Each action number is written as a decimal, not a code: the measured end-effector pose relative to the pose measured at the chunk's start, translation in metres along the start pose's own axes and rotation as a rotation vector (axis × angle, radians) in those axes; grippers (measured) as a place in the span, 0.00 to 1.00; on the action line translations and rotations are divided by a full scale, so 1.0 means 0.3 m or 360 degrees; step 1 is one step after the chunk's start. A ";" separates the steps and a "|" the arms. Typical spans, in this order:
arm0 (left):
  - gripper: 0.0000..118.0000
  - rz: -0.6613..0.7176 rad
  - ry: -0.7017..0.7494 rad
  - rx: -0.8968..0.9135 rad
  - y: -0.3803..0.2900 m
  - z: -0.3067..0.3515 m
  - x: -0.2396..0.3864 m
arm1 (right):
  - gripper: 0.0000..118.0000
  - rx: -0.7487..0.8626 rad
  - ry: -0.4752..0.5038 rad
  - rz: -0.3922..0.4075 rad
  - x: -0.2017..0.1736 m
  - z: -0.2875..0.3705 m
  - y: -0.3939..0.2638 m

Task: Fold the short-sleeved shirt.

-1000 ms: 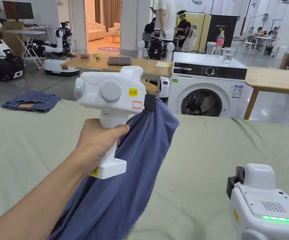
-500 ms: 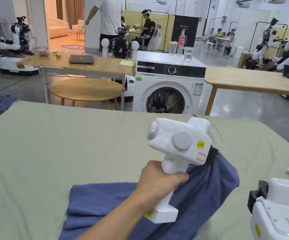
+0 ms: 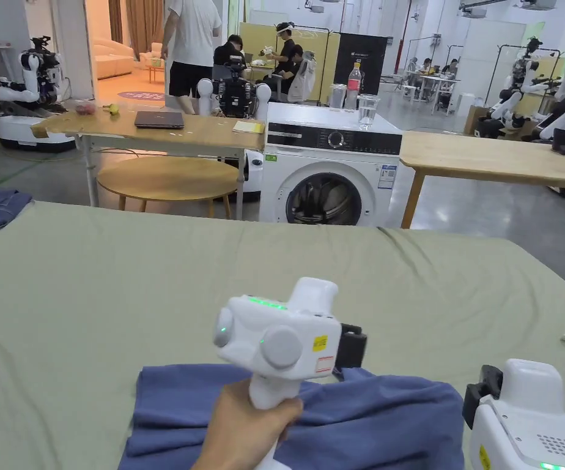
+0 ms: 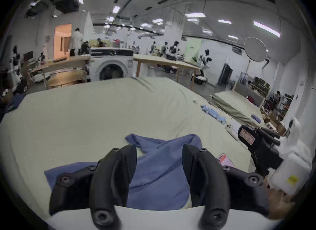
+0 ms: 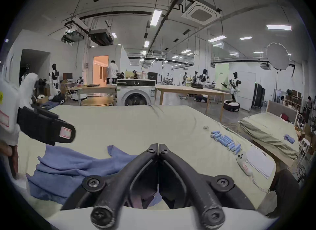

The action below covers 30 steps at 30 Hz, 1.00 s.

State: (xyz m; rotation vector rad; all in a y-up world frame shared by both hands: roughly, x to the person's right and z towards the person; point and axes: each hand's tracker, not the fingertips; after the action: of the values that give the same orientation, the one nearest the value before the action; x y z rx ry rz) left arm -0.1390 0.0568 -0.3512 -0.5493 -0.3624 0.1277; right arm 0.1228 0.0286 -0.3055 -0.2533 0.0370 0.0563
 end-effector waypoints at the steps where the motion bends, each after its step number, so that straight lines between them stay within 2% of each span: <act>1: 0.45 0.0013 0.0022 0.0029 -0.022 0.045 -0.029 | 0.00 0.0003 0.0028 -0.0001 -0.021 -0.003 0.005; 2: 0.42 0.0043 0.0071 0.0088 -0.047 0.083 -0.054 | 0.00 0.0008 0.0054 0.0003 -0.044 -0.005 0.008; 4: 0.11 0.0075 0.0165 0.0146 -0.092 0.156 -0.101 | 0.00 0.0020 0.0088 0.0009 -0.086 -0.012 0.012; 5: 0.01 0.0092 0.0247 0.0193 -0.117 0.192 -0.124 | 0.00 0.0025 0.0113 0.0011 -0.110 -0.015 0.014; 7: 0.00 0.0113 0.0405 0.0237 -0.159 0.254 -0.164 | 0.00 0.0029 0.0157 0.0017 -0.152 -0.022 0.016; 15: 0.00 0.0305 0.0610 0.0115 -0.202 0.369 -0.429 | 0.00 -0.0028 0.0277 0.0006 -0.266 -0.079 -0.002; 18: 0.00 0.0426 0.0605 0.0009 -0.173 0.340 -0.567 | 0.00 -0.0050 0.0296 0.0009 -0.283 -0.094 -0.011; 23: 0.00 0.0468 0.0521 -0.0275 -0.116 0.223 -0.733 | 0.00 -0.0078 0.0300 0.0043 -0.284 -0.121 -0.022; 24: 0.02 0.0486 0.0513 -0.0334 -0.107 0.194 -0.759 | 0.00 -0.0084 0.0296 0.0045 -0.280 -0.123 -0.025; 26: 0.28 0.0544 0.0506 -0.0396 -0.106 0.136 -0.804 | 0.00 -0.0095 0.0285 0.0049 -0.269 -0.135 -0.028; 27: 0.45 0.0572 0.0522 -0.0446 -0.107 0.101 -0.826 | 0.00 -0.0104 0.0278 0.0051 -0.262 -0.141 -0.031; 28: 0.55 0.0574 0.0573 -0.0493 -0.110 0.069 -0.837 | 0.00 -0.0113 0.0272 0.0055 -0.256 -0.143 -0.035; 29: 0.60 0.0562 0.0619 -0.0529 -0.120 0.043 -0.846 | 0.00 -0.0121 0.0266 0.0057 -0.248 -0.148 -0.039; 30: 0.61 0.0532 0.0627 -0.0548 -0.129 0.007 -0.861 | 0.00 -0.0128 0.0259 0.0060 -0.238 -0.153 -0.044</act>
State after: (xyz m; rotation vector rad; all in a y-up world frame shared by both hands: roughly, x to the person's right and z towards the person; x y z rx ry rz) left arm -0.3787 -0.0302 -0.4071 -0.9550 0.0986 0.2764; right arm 0.0510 0.0006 -0.3433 -0.3373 0.2014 0.0747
